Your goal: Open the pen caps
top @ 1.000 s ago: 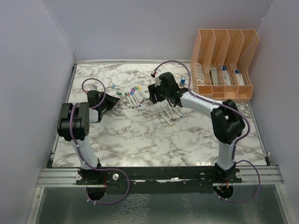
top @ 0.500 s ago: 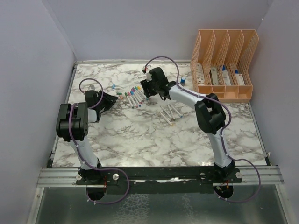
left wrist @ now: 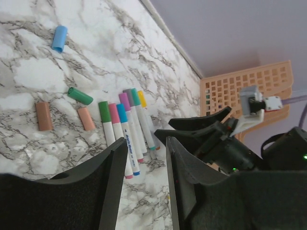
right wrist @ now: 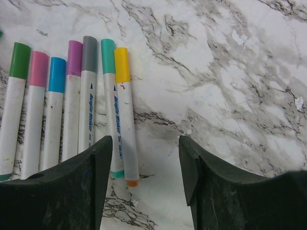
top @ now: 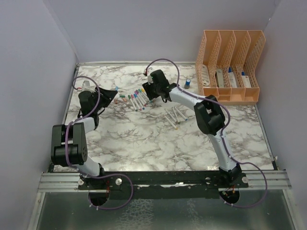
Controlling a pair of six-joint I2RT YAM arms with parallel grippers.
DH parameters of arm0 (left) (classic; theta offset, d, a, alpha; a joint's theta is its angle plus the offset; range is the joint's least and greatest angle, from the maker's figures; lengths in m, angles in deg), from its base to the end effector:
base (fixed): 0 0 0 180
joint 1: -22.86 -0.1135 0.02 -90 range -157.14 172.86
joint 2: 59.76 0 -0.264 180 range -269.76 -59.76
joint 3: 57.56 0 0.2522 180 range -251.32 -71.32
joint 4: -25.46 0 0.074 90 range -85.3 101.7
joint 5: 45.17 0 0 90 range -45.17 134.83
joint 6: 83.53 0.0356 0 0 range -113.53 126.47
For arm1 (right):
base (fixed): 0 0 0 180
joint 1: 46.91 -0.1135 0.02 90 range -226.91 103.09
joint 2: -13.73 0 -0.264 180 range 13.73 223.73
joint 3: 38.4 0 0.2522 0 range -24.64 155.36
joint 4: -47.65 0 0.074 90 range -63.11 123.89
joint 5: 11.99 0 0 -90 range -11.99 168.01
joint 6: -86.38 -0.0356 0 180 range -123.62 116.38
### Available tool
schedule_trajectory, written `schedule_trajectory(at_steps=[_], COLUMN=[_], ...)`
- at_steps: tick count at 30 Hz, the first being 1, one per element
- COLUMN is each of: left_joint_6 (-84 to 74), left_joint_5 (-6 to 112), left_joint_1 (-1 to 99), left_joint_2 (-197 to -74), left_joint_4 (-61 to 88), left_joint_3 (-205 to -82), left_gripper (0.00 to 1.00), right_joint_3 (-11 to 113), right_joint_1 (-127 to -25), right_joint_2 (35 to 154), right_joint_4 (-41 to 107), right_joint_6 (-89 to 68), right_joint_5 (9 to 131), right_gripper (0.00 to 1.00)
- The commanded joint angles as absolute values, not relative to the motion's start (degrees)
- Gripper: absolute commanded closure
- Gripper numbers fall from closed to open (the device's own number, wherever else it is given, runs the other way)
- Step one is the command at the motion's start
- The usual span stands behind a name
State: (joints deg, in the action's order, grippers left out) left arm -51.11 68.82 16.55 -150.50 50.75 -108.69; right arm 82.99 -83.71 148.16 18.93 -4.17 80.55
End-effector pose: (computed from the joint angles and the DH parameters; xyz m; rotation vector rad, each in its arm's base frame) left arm 0.3206 0.0209 0.1903 -0.7365 1.7716 -0.9988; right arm 0.4271 0.3176 0.1721 -0.6984 2.2076 0.2833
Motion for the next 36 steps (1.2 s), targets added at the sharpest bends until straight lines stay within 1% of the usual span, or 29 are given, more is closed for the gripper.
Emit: schedule_trajectory(at_steps=[1,10,19,24,29,36], left_joint_6=[-51.32,-52.2,-52.22,-52.36,-52.52,-52.77], left_joint_5=[70.35,70.6,70.59,70.6,70.62,70.75], left_joint_1=[16.03,15.75,15.53,15.49,15.39,15.43], left_joint_2=[-145.04,-140.43,-139.84,-139.7,-139.52,-139.49], left_joint_4=[52.15,52.19,52.01,52.01,51.98,51.97], left_joint_3=[-107.08,-105.87,-105.6,-105.55,-105.51,-105.69], left_gripper=[0.59,0.59,0.59,0.59,0.59,0.59], right_joint_3=[85.38,86.84,87.52,88.09,88.7,86.8], right_joint_1=[-83.8,-83.82,-83.56,-83.41,-83.39,-83.39], right_joint_2=[150.39,152.13,153.19,153.87,154.88,154.85], right_joint_4=[19.0,18.95,19.17,18.67,17.4,16.31], right_joint_6=[-3.1,-2.69,-2.78,-2.7,-2.65,-3.39], right_joint_5=[82.4,82.64,82.91,82.62,81.74,80.66], right_gripper=[0.44,0.44,0.45,0.47,0.53,0.71])
